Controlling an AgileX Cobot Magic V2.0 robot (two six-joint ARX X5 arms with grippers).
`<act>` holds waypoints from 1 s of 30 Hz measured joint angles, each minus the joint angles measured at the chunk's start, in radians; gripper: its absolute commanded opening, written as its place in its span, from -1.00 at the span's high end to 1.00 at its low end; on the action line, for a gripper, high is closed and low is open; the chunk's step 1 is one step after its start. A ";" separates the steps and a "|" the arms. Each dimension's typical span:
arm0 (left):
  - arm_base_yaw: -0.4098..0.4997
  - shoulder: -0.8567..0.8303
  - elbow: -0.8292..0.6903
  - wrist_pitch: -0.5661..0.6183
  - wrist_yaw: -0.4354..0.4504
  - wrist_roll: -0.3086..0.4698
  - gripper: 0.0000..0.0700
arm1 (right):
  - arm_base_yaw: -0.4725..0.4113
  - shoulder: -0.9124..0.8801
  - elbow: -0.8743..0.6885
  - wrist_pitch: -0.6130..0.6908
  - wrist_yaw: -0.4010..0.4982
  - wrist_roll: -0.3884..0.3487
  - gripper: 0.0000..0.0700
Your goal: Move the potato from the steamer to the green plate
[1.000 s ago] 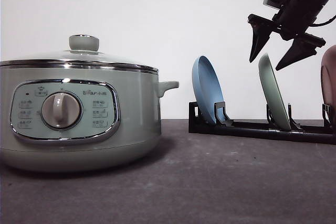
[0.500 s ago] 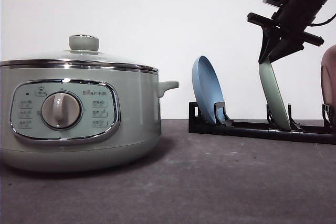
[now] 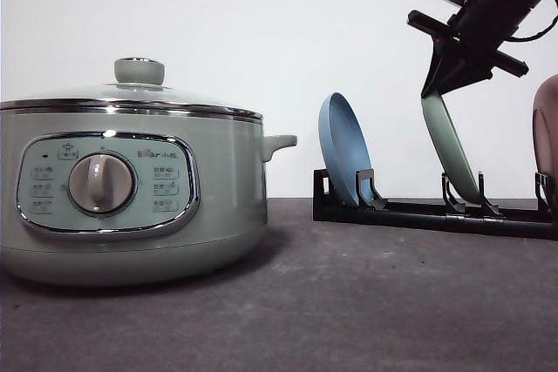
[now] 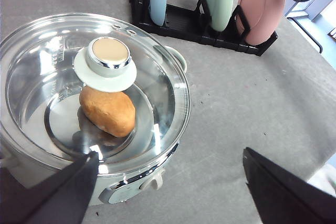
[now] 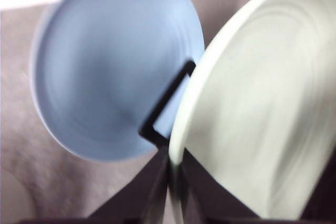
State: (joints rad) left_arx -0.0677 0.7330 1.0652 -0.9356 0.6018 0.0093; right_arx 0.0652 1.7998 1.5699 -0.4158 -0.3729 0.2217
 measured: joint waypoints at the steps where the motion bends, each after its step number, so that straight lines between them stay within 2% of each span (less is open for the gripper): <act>1: 0.000 0.000 0.000 0.000 0.000 0.000 -0.59 | 0.000 -0.004 0.002 0.003 -0.002 0.005 0.98; 12: 0.000 0.000 0.000 0.002 0.000 0.000 -0.59 | 0.031 -0.127 0.079 -0.005 -0.036 0.015 0.98; 17: 0.000 0.000 0.000 0.003 0.000 0.000 -0.59 | 0.061 -0.190 0.079 -0.086 -0.043 0.006 0.98; 24: 0.000 0.000 0.000 0.003 0.000 0.000 -0.59 | 0.150 -0.306 0.079 -0.271 -0.022 -0.085 0.98; 30: 0.000 0.000 0.000 0.003 0.000 0.000 -0.59 | 0.259 -0.382 0.079 -0.475 0.105 -0.198 0.98</act>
State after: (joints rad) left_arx -0.0677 0.7330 1.0653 -0.9328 0.6018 0.0093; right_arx 0.3243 1.4180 1.6489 -0.8909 -0.2680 0.0236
